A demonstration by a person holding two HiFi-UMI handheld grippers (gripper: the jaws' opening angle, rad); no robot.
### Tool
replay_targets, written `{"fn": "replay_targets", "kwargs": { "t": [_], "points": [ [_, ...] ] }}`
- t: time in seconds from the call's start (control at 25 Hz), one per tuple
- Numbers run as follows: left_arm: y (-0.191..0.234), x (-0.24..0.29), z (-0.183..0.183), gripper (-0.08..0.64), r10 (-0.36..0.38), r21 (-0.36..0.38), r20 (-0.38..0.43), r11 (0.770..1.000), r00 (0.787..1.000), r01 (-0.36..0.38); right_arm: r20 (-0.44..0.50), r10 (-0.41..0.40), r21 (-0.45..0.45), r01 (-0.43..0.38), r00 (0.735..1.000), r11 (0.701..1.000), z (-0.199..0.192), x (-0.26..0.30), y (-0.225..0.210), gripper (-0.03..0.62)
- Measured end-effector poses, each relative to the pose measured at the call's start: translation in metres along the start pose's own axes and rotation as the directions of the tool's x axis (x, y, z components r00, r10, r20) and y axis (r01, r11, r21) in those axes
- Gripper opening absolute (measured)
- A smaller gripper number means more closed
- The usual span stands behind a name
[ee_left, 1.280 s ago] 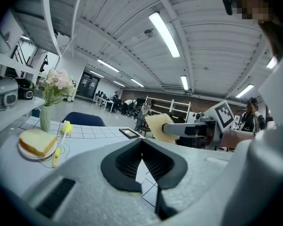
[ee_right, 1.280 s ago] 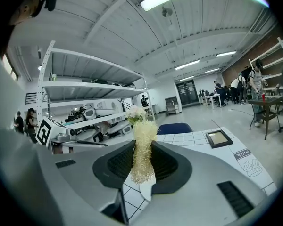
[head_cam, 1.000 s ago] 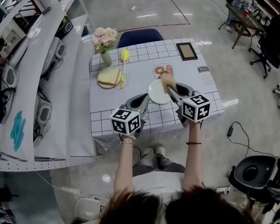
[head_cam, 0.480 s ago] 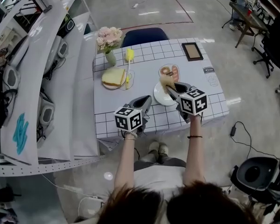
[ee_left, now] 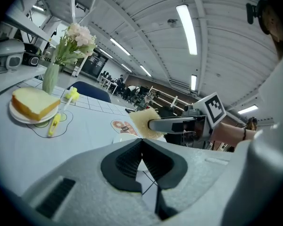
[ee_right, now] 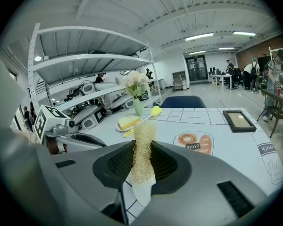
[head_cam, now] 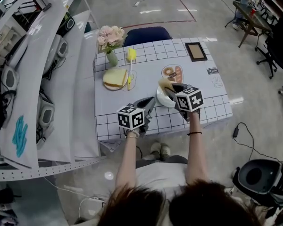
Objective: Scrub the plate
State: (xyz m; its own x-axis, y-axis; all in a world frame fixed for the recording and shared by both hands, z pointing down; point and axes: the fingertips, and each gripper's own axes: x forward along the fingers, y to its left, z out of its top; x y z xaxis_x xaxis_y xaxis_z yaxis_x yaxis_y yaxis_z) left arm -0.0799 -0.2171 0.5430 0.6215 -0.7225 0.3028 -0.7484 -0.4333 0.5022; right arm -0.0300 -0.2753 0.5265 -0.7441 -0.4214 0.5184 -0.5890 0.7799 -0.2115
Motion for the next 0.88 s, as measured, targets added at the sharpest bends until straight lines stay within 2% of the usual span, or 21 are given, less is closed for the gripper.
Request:
{"fn": "replay_targets", "kwargs": {
  "t": [0.28,0.64,0.88],
  "points": [
    [0.010,0.008,-0.015,0.011,-0.005,-0.034,-0.048,0.999,0.999,0.003,-0.083,0.021,0.010,-0.020,0.996,1.000,-0.013,0.024,-0.007,0.084],
    [0.019,0.015,-0.025,0.011,-0.008,-0.067,-0.083,0.998,0.996,0.002,-0.177,0.043,-0.023,-0.047,0.983,0.999,-0.027,0.043,-0.014,0.084],
    [0.023,0.018,-0.025,0.011,-0.010,-0.108,-0.076,0.994,0.997,0.001,-0.242,0.050,-0.027,-0.059,0.969,0.998,-0.040,0.049,-0.020,0.084]
  ]
}}
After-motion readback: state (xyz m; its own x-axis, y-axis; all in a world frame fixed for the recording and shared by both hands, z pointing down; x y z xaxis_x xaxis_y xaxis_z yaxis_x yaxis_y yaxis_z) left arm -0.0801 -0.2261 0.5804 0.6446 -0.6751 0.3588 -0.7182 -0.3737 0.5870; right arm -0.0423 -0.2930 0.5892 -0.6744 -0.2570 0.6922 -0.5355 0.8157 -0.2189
